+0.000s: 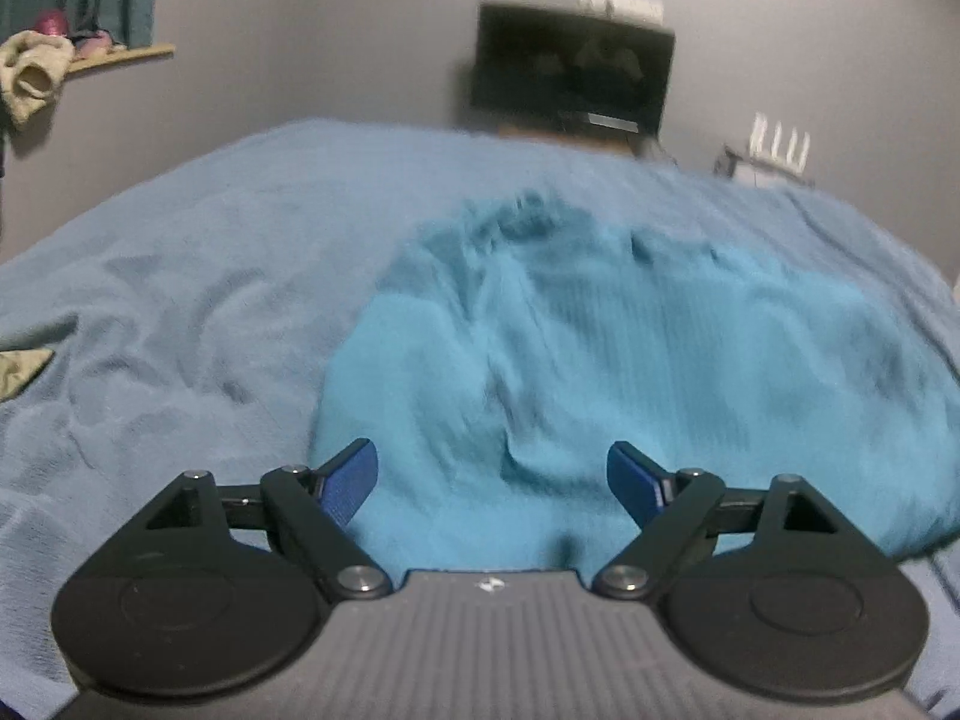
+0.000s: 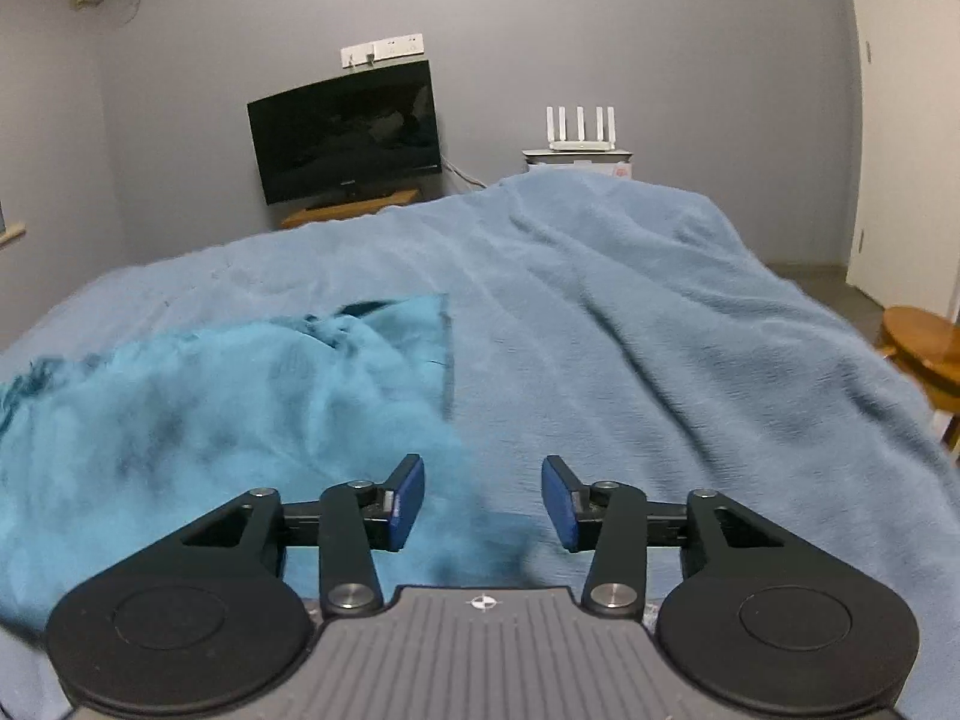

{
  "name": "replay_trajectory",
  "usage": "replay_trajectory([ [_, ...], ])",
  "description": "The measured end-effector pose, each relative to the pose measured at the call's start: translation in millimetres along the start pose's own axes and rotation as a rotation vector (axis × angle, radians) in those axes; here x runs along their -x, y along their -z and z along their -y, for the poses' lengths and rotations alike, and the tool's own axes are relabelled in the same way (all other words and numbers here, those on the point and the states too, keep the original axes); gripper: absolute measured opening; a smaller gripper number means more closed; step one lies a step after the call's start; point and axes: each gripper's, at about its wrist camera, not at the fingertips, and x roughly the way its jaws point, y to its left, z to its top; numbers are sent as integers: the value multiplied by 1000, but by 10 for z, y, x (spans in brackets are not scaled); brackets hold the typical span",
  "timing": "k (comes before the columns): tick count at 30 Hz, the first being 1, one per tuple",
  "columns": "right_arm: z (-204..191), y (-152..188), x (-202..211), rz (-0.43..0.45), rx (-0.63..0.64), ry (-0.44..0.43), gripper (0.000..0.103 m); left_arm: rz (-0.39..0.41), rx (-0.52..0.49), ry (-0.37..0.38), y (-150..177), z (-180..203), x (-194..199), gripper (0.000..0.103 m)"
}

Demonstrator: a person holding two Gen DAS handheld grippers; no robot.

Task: Fold large clothes

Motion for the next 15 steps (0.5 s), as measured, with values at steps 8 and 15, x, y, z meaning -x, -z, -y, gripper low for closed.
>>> replay_trajectory([
  [8,425,71,-353,-65,-292,-97,54,-28,-142,2,46,296,-387,83],
  [15,-53,107,-669,-135,-13,-31,26,-31,-186,27,56,375,-523,84],
])
